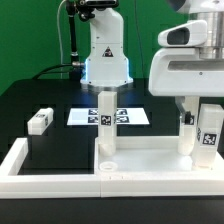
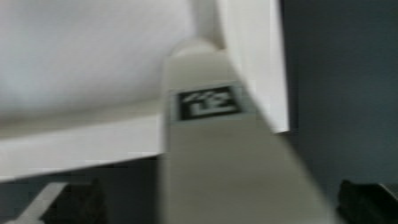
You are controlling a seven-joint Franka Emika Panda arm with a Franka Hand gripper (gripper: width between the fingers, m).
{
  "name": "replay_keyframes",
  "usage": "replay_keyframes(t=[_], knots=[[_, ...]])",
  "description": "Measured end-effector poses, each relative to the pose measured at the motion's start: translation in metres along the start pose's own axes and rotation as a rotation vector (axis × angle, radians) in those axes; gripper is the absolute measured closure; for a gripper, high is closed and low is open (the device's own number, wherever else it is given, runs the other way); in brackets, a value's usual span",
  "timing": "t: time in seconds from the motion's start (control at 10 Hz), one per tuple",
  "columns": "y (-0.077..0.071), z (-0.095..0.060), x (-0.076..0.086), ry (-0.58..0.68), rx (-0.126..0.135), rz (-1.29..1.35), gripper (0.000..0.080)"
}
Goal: Assemble desk
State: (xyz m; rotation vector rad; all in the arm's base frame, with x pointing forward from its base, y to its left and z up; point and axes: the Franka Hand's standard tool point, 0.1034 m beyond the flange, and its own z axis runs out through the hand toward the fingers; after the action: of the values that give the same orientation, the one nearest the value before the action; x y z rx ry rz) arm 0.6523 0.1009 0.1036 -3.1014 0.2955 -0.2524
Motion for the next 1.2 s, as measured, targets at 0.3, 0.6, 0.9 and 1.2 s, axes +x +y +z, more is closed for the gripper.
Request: replay_keyframes(t=[0.3,0.6,0.9,1.2], knots=[[-0.001,0.0,-0.001,-0.01,-0.002,0.053,0.0416],[0.0,0.001,-0.001,-0.012,-0.002,0.298,0.0512],[-0.001,0.001,-0.002,-0.032,-0.043,0.657,0.0512],[0.008,0.003,-0.001,-0.076,-0.025,1.067,0.0511]])
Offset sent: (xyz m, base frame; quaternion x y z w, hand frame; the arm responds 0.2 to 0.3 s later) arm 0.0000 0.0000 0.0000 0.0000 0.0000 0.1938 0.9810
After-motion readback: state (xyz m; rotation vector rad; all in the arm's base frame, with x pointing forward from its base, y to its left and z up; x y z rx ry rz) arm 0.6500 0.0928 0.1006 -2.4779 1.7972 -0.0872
